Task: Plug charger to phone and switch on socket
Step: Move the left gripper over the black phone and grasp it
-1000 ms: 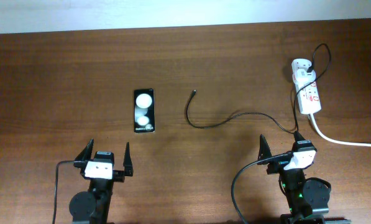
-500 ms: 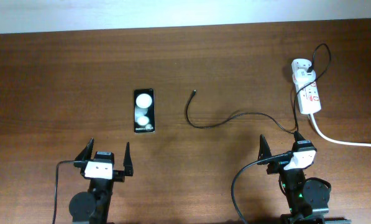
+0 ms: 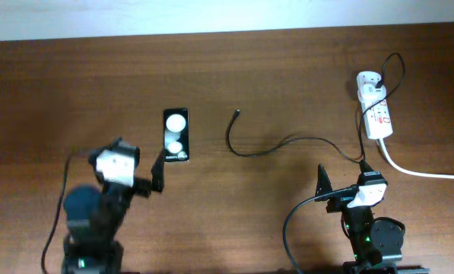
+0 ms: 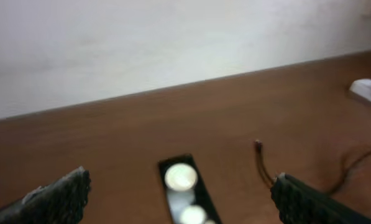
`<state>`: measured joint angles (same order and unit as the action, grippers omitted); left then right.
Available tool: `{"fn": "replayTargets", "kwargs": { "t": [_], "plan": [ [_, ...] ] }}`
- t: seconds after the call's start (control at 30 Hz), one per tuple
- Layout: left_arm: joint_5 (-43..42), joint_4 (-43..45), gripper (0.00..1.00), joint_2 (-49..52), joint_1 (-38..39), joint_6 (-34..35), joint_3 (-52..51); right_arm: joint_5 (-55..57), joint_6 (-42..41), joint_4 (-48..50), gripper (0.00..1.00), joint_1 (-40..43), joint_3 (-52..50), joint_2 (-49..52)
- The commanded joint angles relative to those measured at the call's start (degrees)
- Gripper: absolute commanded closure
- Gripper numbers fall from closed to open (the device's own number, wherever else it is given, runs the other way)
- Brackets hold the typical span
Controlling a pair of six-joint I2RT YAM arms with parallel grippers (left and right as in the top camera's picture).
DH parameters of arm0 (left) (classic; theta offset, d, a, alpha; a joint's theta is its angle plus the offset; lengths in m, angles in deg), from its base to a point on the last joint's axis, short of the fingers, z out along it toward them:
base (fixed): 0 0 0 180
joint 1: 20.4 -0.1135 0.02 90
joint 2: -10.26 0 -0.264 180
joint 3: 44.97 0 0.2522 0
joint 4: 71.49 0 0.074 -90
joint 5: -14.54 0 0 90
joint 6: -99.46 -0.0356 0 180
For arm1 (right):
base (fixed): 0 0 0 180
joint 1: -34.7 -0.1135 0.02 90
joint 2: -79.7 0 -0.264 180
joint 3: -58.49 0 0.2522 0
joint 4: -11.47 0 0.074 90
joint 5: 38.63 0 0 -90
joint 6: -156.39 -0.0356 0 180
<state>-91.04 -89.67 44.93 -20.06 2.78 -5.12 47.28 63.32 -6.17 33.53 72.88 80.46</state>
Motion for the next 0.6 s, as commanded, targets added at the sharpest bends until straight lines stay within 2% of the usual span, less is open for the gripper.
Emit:
{"fn": "replayTargets", "kwargs": {
  "t": [0.0,0.17,0.3,0.4,0.43,0.53,0.57],
  "plan": [
    [-6.7,-3.5,0.01,17.6,-0.2,-0.7,14.9,-0.3,-0.3,-0.2,0.01,-0.4,-0.3,-0.3],
    [-8.8,-24.7,0.01,48.0,0.3,-0.8,45.1,-0.3,-0.3,-0.2,0.01,-0.4,-0.3,-0.3],
    [-8.7,-37.3,0.01,64.6,1.9,-3.7,59.4,-0.3,-0.3,-0.2,0.01,-0.4,-0.3,-0.3],
    [-8.7,-38.4,0.01,70.0,4.1,-4.6,59.8,-0.3,-0.3,-0.2,0.01,-0.4,-0.3,-0.3],
    [-8.7,-40.8,0.01,70.7,4.5,-3.0,59.8,-0.3,-0.3,-0.2,0.01,-0.4,-0.3,-0.3],
    [-8.6,-40.8,0.01,70.8,4.7,-2.2,59.8,-0.3,-0.3,-0.3,0.01,-0.4,-0.3,-0.3],
    [-5.7,-39.7,0.00,71.3,4.9,4.0,59.8,-0.3,-0.3,-0.2,0.01,-0.4,-0.3,-0.3]
  ]
}}
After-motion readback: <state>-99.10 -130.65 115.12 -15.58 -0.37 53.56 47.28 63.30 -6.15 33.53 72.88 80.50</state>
